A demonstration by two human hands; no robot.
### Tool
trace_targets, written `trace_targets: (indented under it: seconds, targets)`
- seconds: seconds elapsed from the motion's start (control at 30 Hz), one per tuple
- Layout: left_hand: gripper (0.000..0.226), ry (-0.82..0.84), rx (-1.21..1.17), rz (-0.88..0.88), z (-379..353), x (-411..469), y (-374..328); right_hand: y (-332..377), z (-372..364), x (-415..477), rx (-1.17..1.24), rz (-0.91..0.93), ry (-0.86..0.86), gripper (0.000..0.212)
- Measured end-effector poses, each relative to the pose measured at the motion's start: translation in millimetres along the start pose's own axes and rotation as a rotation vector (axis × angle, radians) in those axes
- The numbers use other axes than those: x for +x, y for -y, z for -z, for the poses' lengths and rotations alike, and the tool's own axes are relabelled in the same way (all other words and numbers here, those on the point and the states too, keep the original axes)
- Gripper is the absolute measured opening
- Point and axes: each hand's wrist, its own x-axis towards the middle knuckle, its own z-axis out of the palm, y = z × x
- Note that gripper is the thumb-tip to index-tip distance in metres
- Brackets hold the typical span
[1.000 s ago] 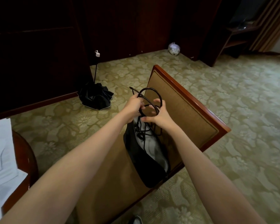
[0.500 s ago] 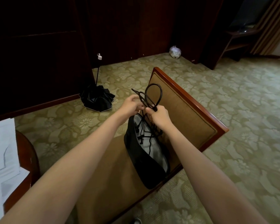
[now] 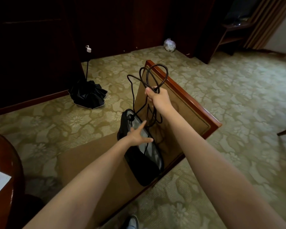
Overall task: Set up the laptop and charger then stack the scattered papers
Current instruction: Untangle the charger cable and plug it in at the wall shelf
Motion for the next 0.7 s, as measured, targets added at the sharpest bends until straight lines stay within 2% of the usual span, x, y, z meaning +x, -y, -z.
trace_targets:
  seconds: [0.07, 0.13, 0.2, 0.3, 0.33, 0.43, 0.57, 0.7]
  targets:
    - [0.109, -0.128, 0.012, 0.066, 0.8, 7.2, -4.3, 12.0, 4.6, 1.4, 0.037, -0.01, 0.0, 0.027]
    - [0.113, -0.179, -0.002, 0.071, 0.9, 13.3, -8.9, 23.8, 6.6, 2.9, 0.061, -0.003, -0.009, 0.028]
    - [0.102, -0.137, 0.086, 0.053, -2.2, 19.4, -10.2, 32.4, 8.1, 2.9, 0.079, 0.009, -0.012, 0.029]
    - [0.058, -0.136, 0.155, -0.005, 0.2, 21.1, -6.3, 35.1, 14.9, 2.8, 0.093, 0.018, 0.003, 0.027]
    - [0.05, -0.121, 0.154, -0.04, 2.4, 20.1, -3.6, 33.4, 17.6, 3.0, 0.085, 0.011, 0.008, 0.027]
    - [0.05, -0.082, 0.158, -0.046, 11.6, 12.7, 4.4, 26.7, 24.0, 5.2, 0.06, -0.021, 0.019, 0.029]
    - [0.038, -0.191, 0.198, -0.121, 24.9, 10.6, 15.4, 29.6, 28.3, 7.8, 0.083, -0.028, 0.027, 0.032]
    - [0.024, -0.304, 0.072, -0.273, 39.8, 6.0, -2.8, 51.6, 38.5, 10.0, 0.103, 0.054, -0.043, 0.032]
